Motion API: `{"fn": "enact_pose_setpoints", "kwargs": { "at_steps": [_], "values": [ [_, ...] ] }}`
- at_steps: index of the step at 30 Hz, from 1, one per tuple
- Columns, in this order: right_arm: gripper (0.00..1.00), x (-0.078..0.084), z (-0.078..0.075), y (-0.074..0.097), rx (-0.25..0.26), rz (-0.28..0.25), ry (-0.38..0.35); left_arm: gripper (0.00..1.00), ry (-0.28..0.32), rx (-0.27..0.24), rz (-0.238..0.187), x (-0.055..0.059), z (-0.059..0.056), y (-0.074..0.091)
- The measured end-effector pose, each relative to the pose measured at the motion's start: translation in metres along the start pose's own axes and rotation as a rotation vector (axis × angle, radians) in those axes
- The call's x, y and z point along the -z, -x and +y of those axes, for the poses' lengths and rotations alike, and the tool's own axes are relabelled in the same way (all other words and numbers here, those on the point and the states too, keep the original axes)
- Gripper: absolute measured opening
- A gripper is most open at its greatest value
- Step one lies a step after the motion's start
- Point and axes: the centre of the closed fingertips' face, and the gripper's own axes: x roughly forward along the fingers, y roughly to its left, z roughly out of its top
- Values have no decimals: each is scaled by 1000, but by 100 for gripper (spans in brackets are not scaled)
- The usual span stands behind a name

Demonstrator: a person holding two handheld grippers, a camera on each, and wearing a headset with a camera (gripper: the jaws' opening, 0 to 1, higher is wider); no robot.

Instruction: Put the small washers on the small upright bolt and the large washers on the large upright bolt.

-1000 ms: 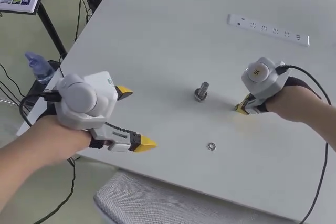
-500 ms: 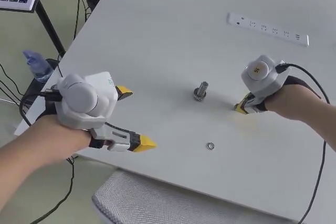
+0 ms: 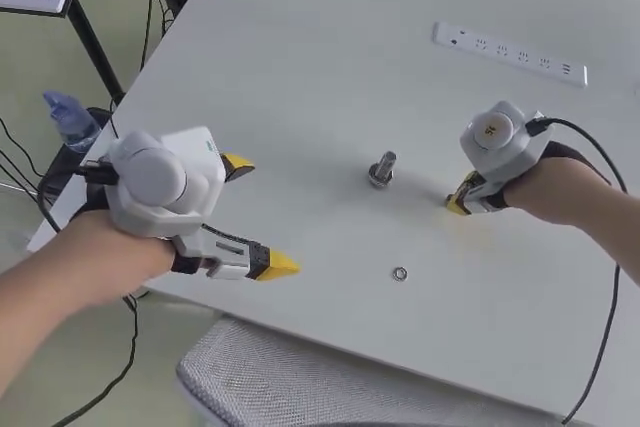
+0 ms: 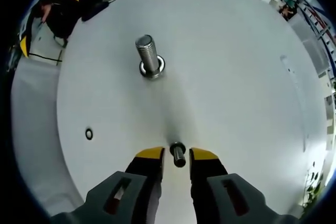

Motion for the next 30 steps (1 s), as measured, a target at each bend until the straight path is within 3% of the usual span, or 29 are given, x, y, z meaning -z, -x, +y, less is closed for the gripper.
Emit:
{"fn": "enact_pose_setpoints", "kwargs": {
  "at_steps": [11,21,30],
  "values": [
    [22,-4,2,7,-2,-7,-3,88,-8,-10,-23,-5,1,1],
    [26,-6,-3,25,9,-33,-7,91,-36,8,-15,-3,-3,-3],
    [28,-20,3,47,6,-80,6,98,-44,32,15,7,-8,-14]
  ]
}}
